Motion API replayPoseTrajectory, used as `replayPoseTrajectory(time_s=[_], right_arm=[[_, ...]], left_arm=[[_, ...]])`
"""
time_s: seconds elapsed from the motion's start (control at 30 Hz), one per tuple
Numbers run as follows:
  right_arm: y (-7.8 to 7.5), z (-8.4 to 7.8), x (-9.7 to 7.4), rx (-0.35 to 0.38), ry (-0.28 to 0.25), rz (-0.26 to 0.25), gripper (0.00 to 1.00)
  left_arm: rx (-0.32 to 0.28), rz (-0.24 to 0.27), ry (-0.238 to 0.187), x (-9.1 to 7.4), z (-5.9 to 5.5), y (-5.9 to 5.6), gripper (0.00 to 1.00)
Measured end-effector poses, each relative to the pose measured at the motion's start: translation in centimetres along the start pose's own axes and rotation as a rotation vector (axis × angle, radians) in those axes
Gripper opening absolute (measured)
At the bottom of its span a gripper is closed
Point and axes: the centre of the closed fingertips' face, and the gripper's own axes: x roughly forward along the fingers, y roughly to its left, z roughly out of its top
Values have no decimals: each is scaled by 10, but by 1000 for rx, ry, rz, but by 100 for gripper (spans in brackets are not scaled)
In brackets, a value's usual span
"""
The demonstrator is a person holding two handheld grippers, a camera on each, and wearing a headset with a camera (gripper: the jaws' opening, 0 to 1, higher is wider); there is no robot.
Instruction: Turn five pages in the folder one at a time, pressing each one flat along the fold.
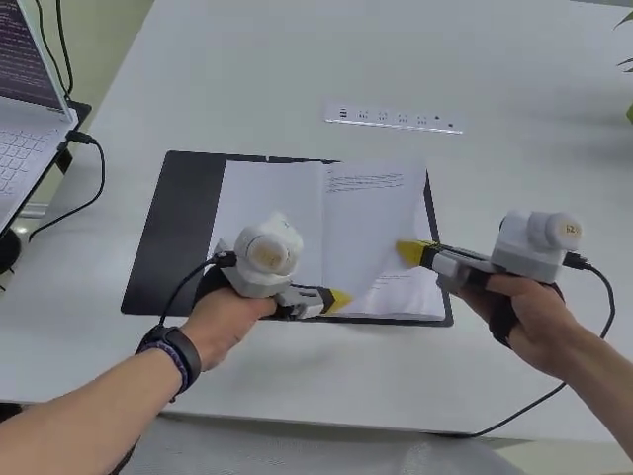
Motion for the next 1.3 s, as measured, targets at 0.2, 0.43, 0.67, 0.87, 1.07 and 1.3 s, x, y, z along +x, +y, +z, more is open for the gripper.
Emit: replayPoseTrajectory(time_s=[0.2, 0.43, 0.67, 0.87, 1.07, 1.3], right_arm=[[9, 4, 7, -10, -3, 12, 0], [22, 8, 16, -25, 0, 36, 0], [40, 14, 30, -58, 10, 74, 0], [60, 16, 46, -85, 23, 116, 0], [81, 15, 65, -106, 41, 164, 0], [96, 7, 85, -110, 69, 199, 0]], left_arm=[[-5, 13, -10, -10, -1, 8, 77], [-20, 29, -19, -19, -5, 18, 77], [-32, 50, -31, -35, -8, 29, 77], [-54, 80, -48, -55, -12, 43, 77], [-73, 114, -56, -78, -19, 55, 77], [-102, 156, -63, -101, -32, 71, 77]])
